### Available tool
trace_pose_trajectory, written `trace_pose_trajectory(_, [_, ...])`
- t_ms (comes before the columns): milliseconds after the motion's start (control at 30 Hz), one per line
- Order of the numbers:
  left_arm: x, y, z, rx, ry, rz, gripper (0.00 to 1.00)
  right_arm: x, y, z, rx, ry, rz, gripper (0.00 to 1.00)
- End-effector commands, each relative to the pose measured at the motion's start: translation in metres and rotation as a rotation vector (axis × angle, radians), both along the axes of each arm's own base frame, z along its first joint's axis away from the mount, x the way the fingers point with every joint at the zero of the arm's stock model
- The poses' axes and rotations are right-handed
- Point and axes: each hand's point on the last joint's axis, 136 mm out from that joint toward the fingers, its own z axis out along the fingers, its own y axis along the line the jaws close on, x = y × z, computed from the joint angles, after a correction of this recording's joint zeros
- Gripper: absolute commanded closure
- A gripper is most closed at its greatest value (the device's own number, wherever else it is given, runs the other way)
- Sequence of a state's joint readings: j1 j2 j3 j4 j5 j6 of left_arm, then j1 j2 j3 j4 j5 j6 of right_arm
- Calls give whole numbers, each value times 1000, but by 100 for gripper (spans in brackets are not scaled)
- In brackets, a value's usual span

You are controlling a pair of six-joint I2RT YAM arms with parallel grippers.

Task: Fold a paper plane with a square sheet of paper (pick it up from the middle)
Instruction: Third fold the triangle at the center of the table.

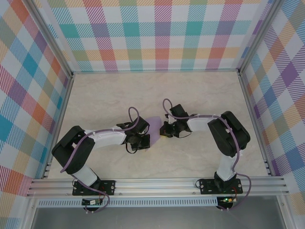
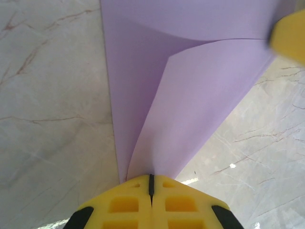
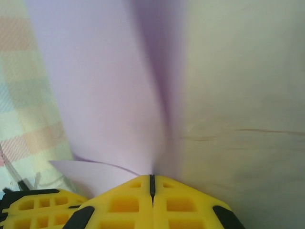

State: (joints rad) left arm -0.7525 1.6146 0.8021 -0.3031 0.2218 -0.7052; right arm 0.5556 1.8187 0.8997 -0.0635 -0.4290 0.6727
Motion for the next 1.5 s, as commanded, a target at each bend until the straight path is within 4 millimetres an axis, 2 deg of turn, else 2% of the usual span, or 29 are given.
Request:
trace_pose_trajectory(0, [-32,44,-36,206,105,-16,100,15,-27,8,-71,-56,-93,95])
trace_pose_trajectory(100, [-25,37,-31,191,86,-33,100,18,-18,29,-11,-90,-96,95])
trace_pose_trajectory(233, [-15,26,-20,155,45,-58,100,6,6,38,38,-96,-29,95])
trace_pose_trajectory(433, [-1,3,8,39,-37,-94,100,-13,40,24,63,-22,58,95])
trace_pose_trajectory(567, [3,-9,27,-49,-79,-95,100,-16,42,13,50,16,57,95])
trace_pose_trajectory(667, [3,-12,35,-86,-93,-73,98,-18,40,12,44,22,57,95])
trace_pose_trajectory(767, [3,-16,35,-126,-92,-50,96,-20,41,16,53,18,63,95])
trace_pose_trajectory(967, [0,-12,17,-107,-49,-17,97,-26,48,17,74,22,94,95])
trace_pose_trajectory(1300, [-9,4,-9,0,11,-7,100,-33,33,-7,-14,70,57,95])
trace_pose_trajectory(1467, [-23,21,-19,64,59,-8,100,-36,24,-16,-67,87,43,96])
